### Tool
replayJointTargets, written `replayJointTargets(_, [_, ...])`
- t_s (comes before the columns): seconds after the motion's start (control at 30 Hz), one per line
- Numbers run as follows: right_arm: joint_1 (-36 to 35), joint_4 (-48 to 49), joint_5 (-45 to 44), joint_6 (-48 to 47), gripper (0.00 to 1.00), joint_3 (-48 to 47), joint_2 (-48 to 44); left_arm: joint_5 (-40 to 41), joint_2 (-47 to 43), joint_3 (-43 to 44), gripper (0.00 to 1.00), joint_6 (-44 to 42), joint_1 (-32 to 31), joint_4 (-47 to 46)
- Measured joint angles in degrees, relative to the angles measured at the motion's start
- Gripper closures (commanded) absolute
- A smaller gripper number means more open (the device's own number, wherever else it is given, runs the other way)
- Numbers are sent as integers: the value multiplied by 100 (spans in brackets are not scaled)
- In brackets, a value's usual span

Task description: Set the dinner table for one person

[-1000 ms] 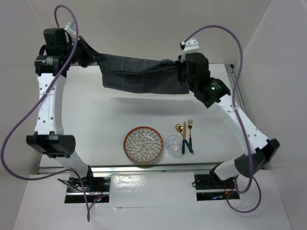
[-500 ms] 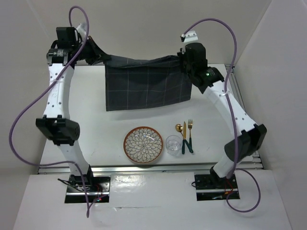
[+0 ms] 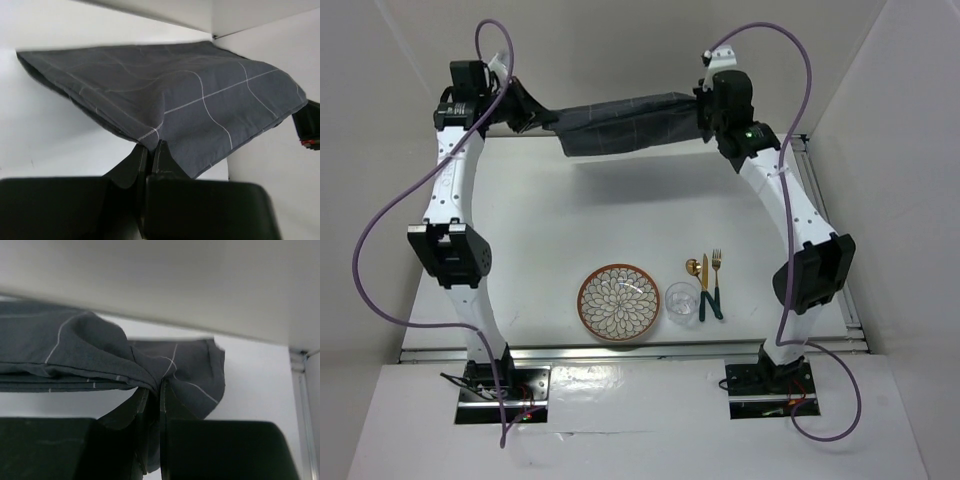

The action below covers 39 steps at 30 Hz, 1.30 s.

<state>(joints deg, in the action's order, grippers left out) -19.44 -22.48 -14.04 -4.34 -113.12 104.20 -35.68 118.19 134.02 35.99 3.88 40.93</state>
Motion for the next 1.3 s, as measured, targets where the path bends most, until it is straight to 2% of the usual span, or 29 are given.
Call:
replayJointTargets(0.13, [-2,306,190,157,100,1443,-446,-31,-542,-1593,100,-66,24,-337])
replayJointTargets(0.17, [-31,437,254,216,94,1947,-586,-24,-691,-2087,88,-140,24,-455])
replayJointTargets(0.2, [-48,422,295,273,81,2352,-688,-24,-817,-2555,75,-197,24,-459])
replayJointTargets(0.23, [-74,446,374,352,63,2804,-785,-4,-916,-2955,56,-297,24,-479])
replayJointTargets(0.27, [-109,431,444,463,36,3198,-857,59,-1023,-3425,36,-389,22,-496])
replayJointTargets(0.3, [-166,380,487,544,26,3556,-918,120,-1115,-3840,7,-485,22,-446])
replayJointTargets(0.33, [-240,337,518,601,17,3901,-966,197,-1189,-4181,0,-538,33,-396])
replayJointTargets(0.43, [-472,85,608,822,6,4621,-1167,398,-1309,-4699,0,-686,101,-11])
replayJointTargets(0.53, [-595,-129,732,1008,2,4903,-1550,638,-1453,-4706,3,-817,144,168])
replayJointTargets(0.63, [-549,-81,756,1145,14,4857,-1906,966,-1681,-4625,53,-872,144,199])
replayJointTargets(0.67, [-527,-111,774,1202,34,4743,-1919,1102,-1698,-4513,95,-898,120,210])
replayJointTargets(0.7, [-492,-129,822,1231,49,4570,-1810,1231,-1681,-4387,100,-874,74,205])
replayJointTargets(0.77, [-407,-186,903,1405,78,3978,-1320,1440,-1480,-4044,100,-881,-55,201])
replayJointTargets(0.8, [-356,-219,918,1491,99,3654,-1005,1521,-1314,-3851,100,-861,-144,160])
replayJointTargets(0.9, [-164,-376,970,1788,100,2837,-22,1725,-745,-3532,100,-741,-426,22])
replayJointTargets(1.0, [85,-557,1045,2050,100,2601,686,1840,-186,-3547,100,-627,-664,-48])
replayJointTargets(1.1, [278,-798,1172,2232,100,2625,1049,1987,186,-3794,100,-542,-811,-120])
replayJointTargets(1.3, [396,-787,1394,2441,100,2942,1113,2321,542,-3998,100,-413,-820,-138])
